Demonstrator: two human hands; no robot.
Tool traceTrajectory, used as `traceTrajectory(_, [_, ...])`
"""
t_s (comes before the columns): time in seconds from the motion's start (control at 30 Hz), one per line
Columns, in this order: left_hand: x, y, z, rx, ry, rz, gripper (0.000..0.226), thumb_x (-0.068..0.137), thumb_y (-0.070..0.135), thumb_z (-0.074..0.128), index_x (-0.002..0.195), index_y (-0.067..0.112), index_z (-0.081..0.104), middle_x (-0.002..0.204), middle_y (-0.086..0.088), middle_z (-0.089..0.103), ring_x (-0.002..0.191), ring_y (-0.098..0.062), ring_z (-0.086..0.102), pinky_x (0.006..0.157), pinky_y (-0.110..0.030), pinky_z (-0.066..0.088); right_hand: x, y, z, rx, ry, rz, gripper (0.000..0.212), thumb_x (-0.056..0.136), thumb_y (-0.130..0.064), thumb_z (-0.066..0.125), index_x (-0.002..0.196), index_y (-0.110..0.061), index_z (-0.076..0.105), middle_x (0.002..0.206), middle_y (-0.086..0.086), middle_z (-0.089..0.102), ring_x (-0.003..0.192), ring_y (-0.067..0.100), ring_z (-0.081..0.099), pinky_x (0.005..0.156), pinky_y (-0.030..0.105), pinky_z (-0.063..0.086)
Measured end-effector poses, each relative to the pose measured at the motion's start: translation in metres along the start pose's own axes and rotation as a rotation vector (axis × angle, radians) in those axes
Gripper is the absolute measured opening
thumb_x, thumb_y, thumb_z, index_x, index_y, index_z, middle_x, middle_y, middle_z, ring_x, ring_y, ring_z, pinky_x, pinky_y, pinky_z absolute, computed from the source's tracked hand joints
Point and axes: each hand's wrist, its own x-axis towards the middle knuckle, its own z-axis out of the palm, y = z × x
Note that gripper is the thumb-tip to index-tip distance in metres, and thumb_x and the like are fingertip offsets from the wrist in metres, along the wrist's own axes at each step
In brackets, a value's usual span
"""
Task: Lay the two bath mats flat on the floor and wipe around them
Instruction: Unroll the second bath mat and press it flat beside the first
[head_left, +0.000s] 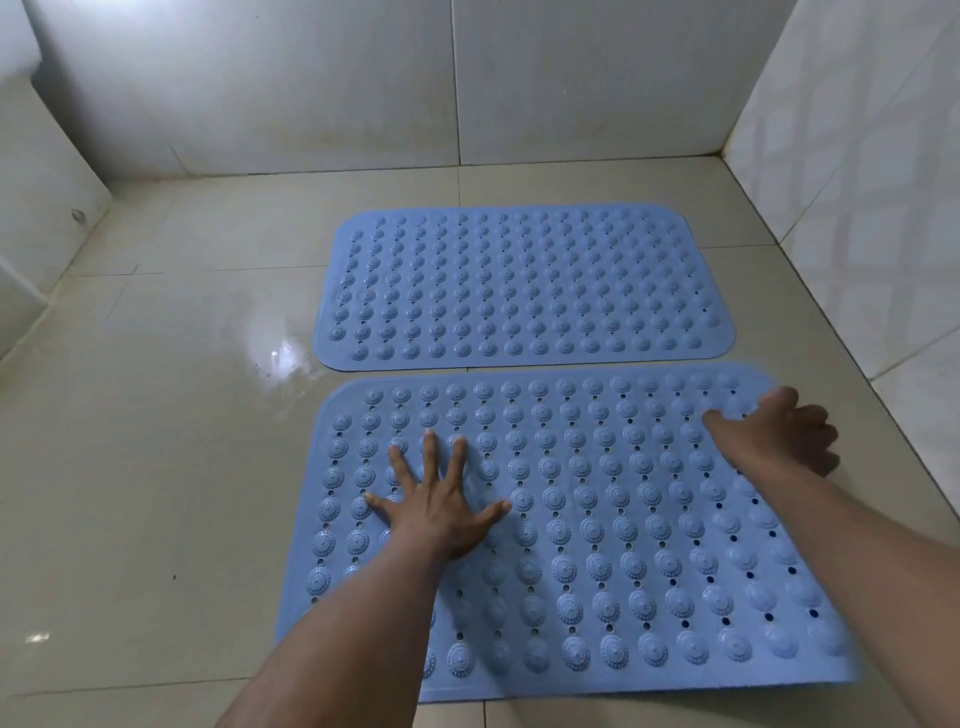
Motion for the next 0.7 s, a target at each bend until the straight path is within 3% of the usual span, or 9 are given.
traceTrajectory(0.2, [0.007, -0.004, 0.001, -0.005, -0.046, -0.006, 0.122, 0.059, 0.104, 0.034, 0.147, 0.050, -0.031, 0.153, 0.011, -0.049, 0.141, -0.040, -0.043, 0.102, -0.087, 0.001, -0.012, 0.027, 0.040, -0.069, -0.251, 0.246, 0.109, 0.075, -0.058, 0.075, 0.152, -0.015, 0.011, 0.162, 0.020, 0.006, 0.150, 0.046, -0.001, 0.116, 0.069, 0.013])
traceTrajectory(0.27, [0.009, -0.004, 0.000, -0.009, -0.049, -0.008, 0.122, 0.057, 0.104, 0.034, 0.147, 0.052, -0.031, 0.152, 0.013, -0.049, 0.141, -0.038, -0.043, 0.103, -0.087, 0.000, -0.015, 0.034, 0.047, -0.078, -0.212, 0.245, 0.116, 0.070, -0.060, 0.079, 0.151, -0.013, 0.011, 0.161, 0.022, 0.009, 0.149, 0.046, 0.006, 0.115, 0.068, 0.015])
traceTrajectory(0.4, [0.009, -0.007, -0.002, -0.020, -0.052, -0.015, 0.121, 0.056, 0.105, 0.034, 0.146, 0.055, -0.031, 0.151, 0.015, -0.049, 0.142, -0.034, -0.044, 0.105, -0.085, -0.001, -0.003, 0.046, 0.042, -0.054, 0.022, 0.279, 0.117, 0.065, -0.065, 0.078, 0.149, -0.009, 0.020, 0.156, 0.026, 0.022, 0.139, 0.048, 0.025, 0.114, 0.060, 0.016])
traceTrajectory(0.47, [0.008, -0.007, -0.002, -0.021, -0.050, -0.017, 0.121, 0.055, 0.105, 0.033, 0.145, 0.055, -0.031, 0.151, 0.016, -0.050, 0.142, -0.033, -0.044, 0.106, -0.084, 0.000, 0.010, 0.056, 0.034, -0.041, -0.024, 0.403, 0.116, 0.067, -0.064, 0.075, 0.151, -0.005, 0.021, 0.152, 0.026, 0.031, 0.137, 0.049, 0.027, 0.116, 0.061, 0.016])
traceTrajectory(0.53, [0.007, -0.006, -0.003, -0.023, -0.054, -0.018, 0.121, 0.055, 0.105, 0.033, 0.145, 0.055, -0.031, 0.151, 0.016, -0.049, 0.142, -0.033, -0.043, 0.106, -0.083, 0.000, 0.018, 0.065, 0.026, -0.021, -0.062, 0.459, 0.100, 0.070, -0.052, 0.077, 0.142, -0.002, 0.031, 0.142, 0.025, 0.043, 0.132, 0.047, 0.036, 0.115, 0.059, 0.020])
traceTrajectory(0.6, [0.006, -0.006, -0.004, -0.025, -0.053, -0.018, 0.121, 0.054, 0.106, 0.032, 0.145, 0.055, -0.031, 0.152, 0.016, -0.049, 0.142, -0.033, -0.043, 0.107, -0.083, 0.000, 0.017, 0.068, 0.020, -0.056, 0.050, 0.384, 0.086, 0.068, -0.041, 0.081, 0.131, -0.003, 0.037, 0.135, 0.026, 0.047, 0.126, 0.045, 0.043, 0.111, 0.056, 0.024])
traceTrajectory(0.7, [0.006, -0.006, -0.004, -0.025, -0.054, -0.020, 0.121, 0.054, 0.106, 0.032, 0.145, 0.055, -0.031, 0.152, 0.016, -0.048, 0.142, -0.032, -0.043, 0.107, -0.083, 0.000, 0.008, 0.066, 0.016, -0.092, 0.311, 0.105, 0.073, 0.062, -0.030, 0.086, 0.114, -0.005, 0.040, 0.120, 0.031, 0.049, 0.110, 0.047, 0.051, 0.095, 0.052, 0.035])
